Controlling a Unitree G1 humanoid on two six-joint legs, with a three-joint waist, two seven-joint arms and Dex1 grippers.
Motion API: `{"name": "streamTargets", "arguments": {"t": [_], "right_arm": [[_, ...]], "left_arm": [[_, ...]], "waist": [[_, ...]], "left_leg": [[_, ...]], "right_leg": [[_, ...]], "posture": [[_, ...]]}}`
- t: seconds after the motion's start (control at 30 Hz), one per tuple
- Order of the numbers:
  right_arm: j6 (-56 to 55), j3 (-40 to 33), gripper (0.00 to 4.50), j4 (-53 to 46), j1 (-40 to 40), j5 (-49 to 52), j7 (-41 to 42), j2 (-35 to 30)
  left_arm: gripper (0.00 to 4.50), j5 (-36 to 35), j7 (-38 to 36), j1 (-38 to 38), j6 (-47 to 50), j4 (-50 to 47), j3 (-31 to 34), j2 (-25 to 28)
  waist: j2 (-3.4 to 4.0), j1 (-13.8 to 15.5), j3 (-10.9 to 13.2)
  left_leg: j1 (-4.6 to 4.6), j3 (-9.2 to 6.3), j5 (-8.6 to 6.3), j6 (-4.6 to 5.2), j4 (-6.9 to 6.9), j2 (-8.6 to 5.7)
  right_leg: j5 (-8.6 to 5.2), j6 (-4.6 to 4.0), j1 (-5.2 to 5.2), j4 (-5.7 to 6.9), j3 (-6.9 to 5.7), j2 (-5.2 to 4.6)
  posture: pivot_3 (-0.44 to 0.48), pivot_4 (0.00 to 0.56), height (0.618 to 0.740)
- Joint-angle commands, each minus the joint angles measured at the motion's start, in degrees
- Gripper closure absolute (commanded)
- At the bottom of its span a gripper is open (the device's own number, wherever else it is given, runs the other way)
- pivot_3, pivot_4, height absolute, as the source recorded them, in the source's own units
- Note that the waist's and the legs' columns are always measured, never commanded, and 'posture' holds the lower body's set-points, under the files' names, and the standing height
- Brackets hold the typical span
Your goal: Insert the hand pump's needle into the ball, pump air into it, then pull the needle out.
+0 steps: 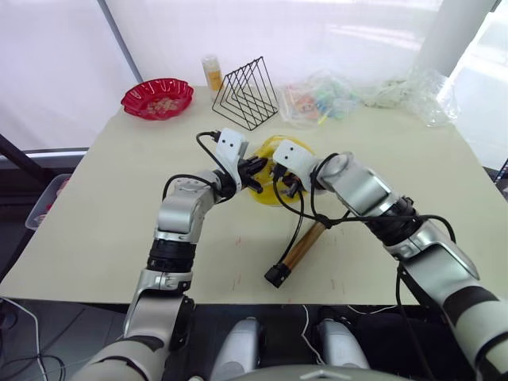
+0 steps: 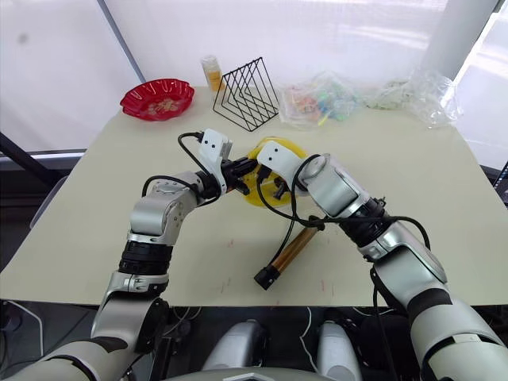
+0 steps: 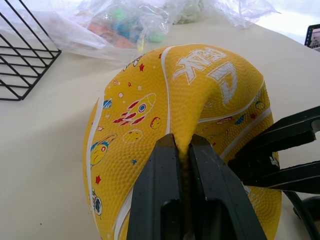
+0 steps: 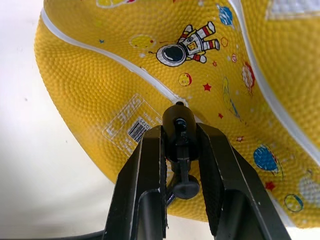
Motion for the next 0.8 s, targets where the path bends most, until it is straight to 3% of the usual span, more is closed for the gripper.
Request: {"name": "streamTargets", "arguments": {"t": [0.03, 0.33, 0.8], "right_arm": [[-1.8, 2.8, 4.15, 4.0, -1.0, -1.2, 2.5, 1.7], [-6.1, 2.8, 4.15, 14.6, -2.6, -4.7, 4.0, 6.3], [-14.0, 0.0, 4.15, 31.3, -4.1, -9.5, 3.6, 13.2]], "left_arm": [[4.5, -0.9, -1.4, 1.9, 2.7, 2.0, -4.0, -1.6], [4.5, -1.1, -0.9, 2.1, 3.3, 1.6, -3.5, -1.6], [4.5, -1.4, -0.7, 2.3, 4.1, 1.1, -3.1, -1.7]], "waist": [[0.0, -0.1, 0.0], [-0.06, -1.0, -0.1], [-0.1, -1.4, -0.8]], "left_leg": [[0.0, 0.0, 0.0, 0.0, 0.02, 0.0], [0.67, 0.01, -0.03, 0.02, 0.01, 0.0], [0.87, 0.03, -0.04, 0.0, -0.12, 0.0]], "right_leg": [[0.0, 0.0, 0.0, 0.02, 0.0, 0.0], [-0.03, 0.0, 0.54, 0.17, 0.08, 0.01], [-0.04, -0.04, 0.54, 0.23, 0.29, 0.08]], "posture": [[0.0, 0.15, 0.737], [0.0, 0.15, 0.737], [0.0, 0.15, 0.737]]}}
